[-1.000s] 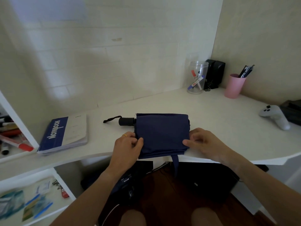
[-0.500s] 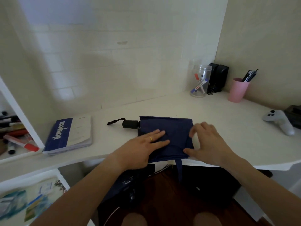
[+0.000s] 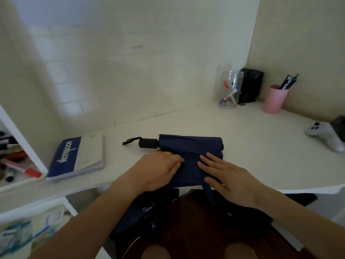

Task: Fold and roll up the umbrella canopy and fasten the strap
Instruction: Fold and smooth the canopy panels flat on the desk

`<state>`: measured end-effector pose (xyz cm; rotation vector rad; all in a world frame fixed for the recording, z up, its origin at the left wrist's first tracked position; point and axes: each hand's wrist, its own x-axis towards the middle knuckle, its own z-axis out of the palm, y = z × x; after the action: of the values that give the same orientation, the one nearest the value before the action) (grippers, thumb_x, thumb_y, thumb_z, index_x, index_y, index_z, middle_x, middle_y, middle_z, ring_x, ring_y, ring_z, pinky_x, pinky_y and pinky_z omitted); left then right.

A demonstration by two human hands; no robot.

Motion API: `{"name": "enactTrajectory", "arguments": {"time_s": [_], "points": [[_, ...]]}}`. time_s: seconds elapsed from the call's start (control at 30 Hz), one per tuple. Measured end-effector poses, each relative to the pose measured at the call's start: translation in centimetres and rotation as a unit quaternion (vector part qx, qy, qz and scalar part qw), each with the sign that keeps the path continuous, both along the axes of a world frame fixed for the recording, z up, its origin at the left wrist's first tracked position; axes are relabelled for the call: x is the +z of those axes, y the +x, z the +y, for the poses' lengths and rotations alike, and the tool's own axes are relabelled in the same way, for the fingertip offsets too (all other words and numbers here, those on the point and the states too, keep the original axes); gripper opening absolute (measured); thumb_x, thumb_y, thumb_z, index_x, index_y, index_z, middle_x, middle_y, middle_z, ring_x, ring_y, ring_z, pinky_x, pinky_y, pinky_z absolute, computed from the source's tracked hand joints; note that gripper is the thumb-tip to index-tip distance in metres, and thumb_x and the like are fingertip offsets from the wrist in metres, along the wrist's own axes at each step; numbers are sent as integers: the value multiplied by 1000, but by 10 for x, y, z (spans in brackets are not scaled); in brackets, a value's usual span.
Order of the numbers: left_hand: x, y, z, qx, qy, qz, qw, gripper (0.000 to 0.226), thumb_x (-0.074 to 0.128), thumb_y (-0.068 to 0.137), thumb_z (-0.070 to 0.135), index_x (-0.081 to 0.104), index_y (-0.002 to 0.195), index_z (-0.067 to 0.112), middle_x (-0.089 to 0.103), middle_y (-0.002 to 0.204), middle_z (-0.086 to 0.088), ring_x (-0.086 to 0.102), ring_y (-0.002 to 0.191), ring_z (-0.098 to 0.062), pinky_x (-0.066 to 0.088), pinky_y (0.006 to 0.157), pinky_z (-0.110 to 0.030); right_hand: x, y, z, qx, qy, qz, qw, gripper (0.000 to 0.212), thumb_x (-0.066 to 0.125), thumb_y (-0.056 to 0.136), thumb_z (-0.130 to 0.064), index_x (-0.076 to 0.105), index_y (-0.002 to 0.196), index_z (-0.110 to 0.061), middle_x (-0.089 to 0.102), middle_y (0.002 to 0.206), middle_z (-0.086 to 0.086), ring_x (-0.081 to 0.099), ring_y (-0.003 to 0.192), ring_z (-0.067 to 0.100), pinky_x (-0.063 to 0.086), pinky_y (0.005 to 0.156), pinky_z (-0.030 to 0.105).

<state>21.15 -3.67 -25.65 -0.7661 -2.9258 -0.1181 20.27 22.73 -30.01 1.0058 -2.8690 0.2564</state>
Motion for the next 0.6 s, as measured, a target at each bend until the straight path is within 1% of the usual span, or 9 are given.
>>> {"name": "enactTrajectory", "arguments": {"time_s": [0.07, 0.13, 0.17, 0.23, 0.27, 0.33, 0.4, 0.47, 0.6], "points": [[-9, 0, 5, -31, -22, 98, 994, 45, 43, 104, 42, 54, 144, 24, 57, 140, -2, 54, 127, -20, 49, 103, -37, 4, 1, -3, 5, 13, 14, 1000, 63, 22, 100, -57, 24, 158, -33, 14, 166, -17, -1, 153, 1, 5, 122, 18], [-24, 1, 6, -64, -39, 99, 992, 53, 40, 103, 44, 45, 152, 25, 40, 160, -5, 36, 148, -22, 40, 116, -38, 12, 1, -4, 22, 36, 21, 999, 61, 29, 100, -56, 34, 155, -31, 24, 164, -15, 11, 154, 5, 11, 123, 21], [-32, 1, 5, -61, -46, 82, 994, 55, 32, 105, 46, 37, 157, 29, 29, 167, -3, 23, 155, -21, 34, 121, -40, 22, -1, -6, 26, 36, 17, 999, 56, 38, 99, -55, 45, 150, -32, 37, 159, -15, 24, 151, 7, 21, 123, 24], [-44, 3, 2, -43, -56, 49, 996, 56, 19, 106, 48, 24, 161, 34, 15, 171, 1, 8, 158, -18, 27, 124, -41, 46, -14, -13, 15, -55, 12, 998, 36, 56, 94, -49, 71, 123, -32, 68, 128, -13, 58, 123, 12, 46, 104, 31], [-47, 3, 2, -39, -58, 47, 996, 57, 16, 106, 48, 20, 161, 35, 12, 171, 2, 6, 158, -17, 25, 125, -40, 57, -30, -15, -6, -131, 31, 991, 26, 60, 94, -44, 76, 109, -29, 74, 111, -10, 64, 106, 14, 50, 92, 33], [-48, 4, 3, -37, -61, 43, 997, 58, 17, 105, 49, 15, 162, 37, 10, 172, 2, 4, 159, -17, 22, 126, -40, 74, -68, -21, -74, -195, 27, 978, 27, 58, 97, -40, 75, 110, -24, 71, 108, -8, 64, 100, 16, 47, 86, 31], [-46, 4, 4, -38, -67, 40, 996, 59, 21, 106, 49, 10, 162, 38, 6, 172, 3, 1, 159, -17, 18, 127, -39, 85, -101, -26, -115, -153, -140, 972, 34, 55, 99, -39, 69, 125, -21, 65, 121, -9, 60, 114, 16, 43, 98, 29], [-47, 3, 4, -36, -71, 36, 996, 59, 24, 106, 49, 6, 162, 40, 2, 172, 4, -2, 158, -16, 14, 128, -38, 87, -120, -28, -112, -109, -265, 952, 27, 61, 97, -33, 76, 115, -19, 72, 119, -8, 65, 113, 18, 48, 102, 32], [-51, 4, 3, -37, -63, 35, 997, 60, 23, 105, 48, 2, 161, 42, -2, 172, 6, -5, 158, -14, 11, 128, -38, 86, -132, -32, -82, -153, -226, 958, 12, 78, 83, -17, 83, 94, -17, 79, 95, -2, 71, 91, 11, 52, 88, 26]]}}
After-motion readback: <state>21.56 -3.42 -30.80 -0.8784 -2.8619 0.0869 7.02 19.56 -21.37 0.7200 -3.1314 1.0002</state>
